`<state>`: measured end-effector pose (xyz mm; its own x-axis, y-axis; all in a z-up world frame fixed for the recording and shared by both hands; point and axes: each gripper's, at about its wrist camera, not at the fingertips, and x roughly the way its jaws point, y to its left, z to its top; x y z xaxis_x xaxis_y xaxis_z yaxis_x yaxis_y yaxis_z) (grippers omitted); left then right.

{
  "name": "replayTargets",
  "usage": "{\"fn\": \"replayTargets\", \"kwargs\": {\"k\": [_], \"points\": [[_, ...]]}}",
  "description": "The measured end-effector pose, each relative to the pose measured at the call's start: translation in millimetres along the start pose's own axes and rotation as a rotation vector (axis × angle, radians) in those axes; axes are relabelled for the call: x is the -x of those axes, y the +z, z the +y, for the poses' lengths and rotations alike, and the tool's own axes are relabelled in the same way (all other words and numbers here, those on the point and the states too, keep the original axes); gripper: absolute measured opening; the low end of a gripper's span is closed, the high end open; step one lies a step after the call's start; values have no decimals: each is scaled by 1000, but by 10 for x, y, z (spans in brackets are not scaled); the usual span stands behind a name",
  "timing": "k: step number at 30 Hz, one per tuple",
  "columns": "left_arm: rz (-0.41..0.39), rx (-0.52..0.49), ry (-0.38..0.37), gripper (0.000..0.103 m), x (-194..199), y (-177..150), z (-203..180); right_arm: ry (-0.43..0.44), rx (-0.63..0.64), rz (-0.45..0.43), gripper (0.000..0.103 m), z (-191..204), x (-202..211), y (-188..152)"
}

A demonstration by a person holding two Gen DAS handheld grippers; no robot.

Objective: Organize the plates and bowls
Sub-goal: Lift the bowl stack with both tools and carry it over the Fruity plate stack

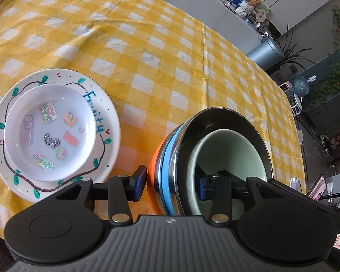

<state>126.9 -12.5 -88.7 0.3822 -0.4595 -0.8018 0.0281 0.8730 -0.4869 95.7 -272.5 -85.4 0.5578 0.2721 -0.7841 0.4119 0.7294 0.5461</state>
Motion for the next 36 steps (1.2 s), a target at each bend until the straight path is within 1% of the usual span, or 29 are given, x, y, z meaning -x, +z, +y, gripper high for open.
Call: {"fn": "replayTargets", "kwargs": {"k": [3,8,14,23,31,36], "points": [[2,-8,4,48,-3,5,-6,-6,12,-4,45,15,4,-14],[-8,-34,18,48,-9,1,-45,4,-13,2,44,3,-2,-20],[-26,-64,35,47,31,-47,-83,-15,14,-16,41,37,36,-60],[-55,-94,21,45,147,-98,-152,-16,26,-44,39,33,168,-68],[-88,-105,10,45,383,-144,-221,3,21,-73,39,57,385,-100],[-124,-94,10,45,621,-137,-162,31,41,-88,39,208,522,-173]]}}
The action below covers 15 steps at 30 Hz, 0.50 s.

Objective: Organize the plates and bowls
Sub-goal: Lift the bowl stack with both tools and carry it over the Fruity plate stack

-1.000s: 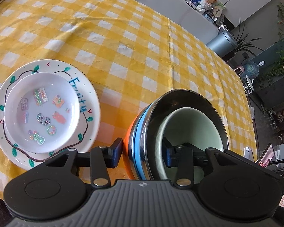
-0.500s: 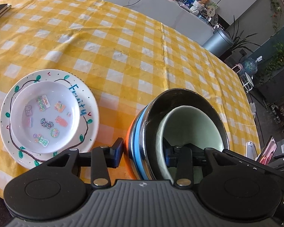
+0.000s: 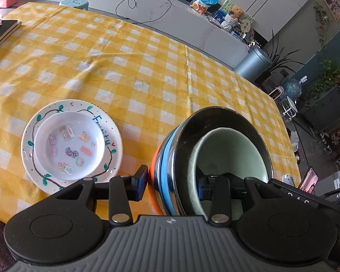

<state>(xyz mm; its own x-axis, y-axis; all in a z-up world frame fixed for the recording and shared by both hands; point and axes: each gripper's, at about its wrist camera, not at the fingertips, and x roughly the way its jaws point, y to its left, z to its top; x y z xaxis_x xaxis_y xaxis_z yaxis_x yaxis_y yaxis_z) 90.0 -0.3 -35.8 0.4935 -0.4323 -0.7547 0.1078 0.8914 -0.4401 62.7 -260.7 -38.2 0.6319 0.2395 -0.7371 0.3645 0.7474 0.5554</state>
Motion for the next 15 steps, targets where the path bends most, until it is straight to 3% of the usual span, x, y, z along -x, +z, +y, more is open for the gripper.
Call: {"fn": "replayTargets", "kwargs": {"k": [8,15], "points": [[-85,81,18,45,394,134,349,66,78,1,39,505,27,-83],[-120,160,67,45,545,255,731,109,145,56,39,940,-213,-161]]}}
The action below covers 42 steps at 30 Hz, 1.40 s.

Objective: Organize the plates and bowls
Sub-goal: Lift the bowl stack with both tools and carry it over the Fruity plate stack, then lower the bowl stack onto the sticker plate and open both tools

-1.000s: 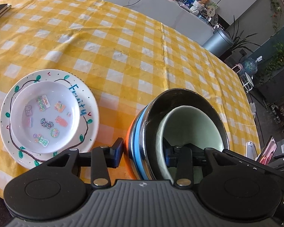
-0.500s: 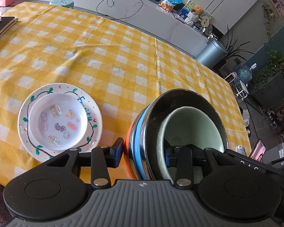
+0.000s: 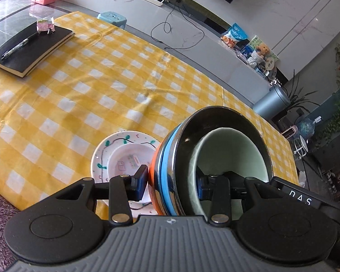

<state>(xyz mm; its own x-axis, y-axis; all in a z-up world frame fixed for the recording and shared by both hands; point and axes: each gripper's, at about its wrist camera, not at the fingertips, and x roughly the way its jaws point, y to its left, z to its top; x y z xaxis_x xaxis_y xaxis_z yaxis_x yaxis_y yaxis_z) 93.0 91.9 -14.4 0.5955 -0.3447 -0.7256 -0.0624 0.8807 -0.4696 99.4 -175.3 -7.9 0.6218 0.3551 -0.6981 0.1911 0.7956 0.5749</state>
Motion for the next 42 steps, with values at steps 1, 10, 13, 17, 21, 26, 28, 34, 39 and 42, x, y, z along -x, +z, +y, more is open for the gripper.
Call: {"fn": "replayTargets", "kwargs": {"k": [1,10,13,17,21,26,28,34,39,42], "points": [[-1,12,7,45,-7,28,43,2,8,8,39,42,-53,2],[44,65,64,45,-234,164,346,-9,21,88,39,212,-522,29],[67,75,78,45,-321,179,415,-18,16,115,38,207,-653,38],[95,92,88,45,-428,180,474,-36,12,146,38,186,-779,36],[102,102,94,45,-505,192,516,-43,6,162,39,147,-885,37],[101,93,93,45,-531,219,503,-34,8,152,40,143,-933,82],[102,87,93,45,-529,217,499,-33,7,152,40,142,-937,95],[103,82,86,47,-528,233,503,-9,-19,160,44,102,-929,105],[70,70,70,74,-458,249,476,-15,23,131,61,163,-844,104],[53,52,82,76,-380,256,435,-27,60,103,66,213,-753,107]]}}
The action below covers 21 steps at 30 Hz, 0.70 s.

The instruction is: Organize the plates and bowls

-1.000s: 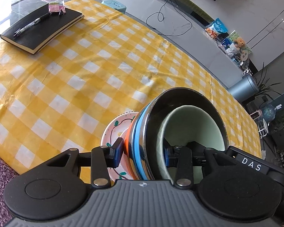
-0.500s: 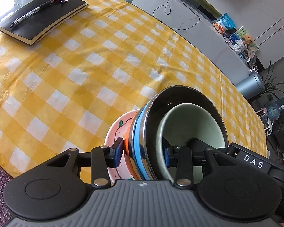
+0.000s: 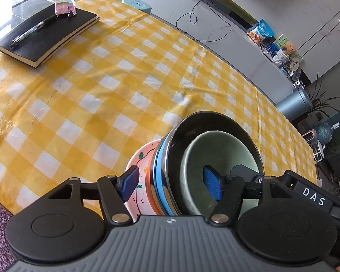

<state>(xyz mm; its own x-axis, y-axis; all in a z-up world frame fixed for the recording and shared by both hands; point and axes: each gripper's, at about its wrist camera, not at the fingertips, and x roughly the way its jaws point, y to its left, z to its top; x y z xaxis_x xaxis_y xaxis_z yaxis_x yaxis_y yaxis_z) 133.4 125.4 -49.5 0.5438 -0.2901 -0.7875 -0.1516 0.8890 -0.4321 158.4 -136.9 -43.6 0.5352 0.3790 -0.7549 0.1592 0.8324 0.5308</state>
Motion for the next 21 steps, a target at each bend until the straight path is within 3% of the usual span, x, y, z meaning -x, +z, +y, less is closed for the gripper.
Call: {"fn": "replayTargets", "kwargs": {"k": [8,14,21], "points": [[-133,-82,10,76,500,-69,-108,-9,40,-69,68,0,439,-71],[-311,-313,34,74,1011,-393,-379,-50,169,-183,70,46,944,-275],[-435,-531,70,74,1418,-923,-586,-98,337,-315,73,59,1470,-684]]}}
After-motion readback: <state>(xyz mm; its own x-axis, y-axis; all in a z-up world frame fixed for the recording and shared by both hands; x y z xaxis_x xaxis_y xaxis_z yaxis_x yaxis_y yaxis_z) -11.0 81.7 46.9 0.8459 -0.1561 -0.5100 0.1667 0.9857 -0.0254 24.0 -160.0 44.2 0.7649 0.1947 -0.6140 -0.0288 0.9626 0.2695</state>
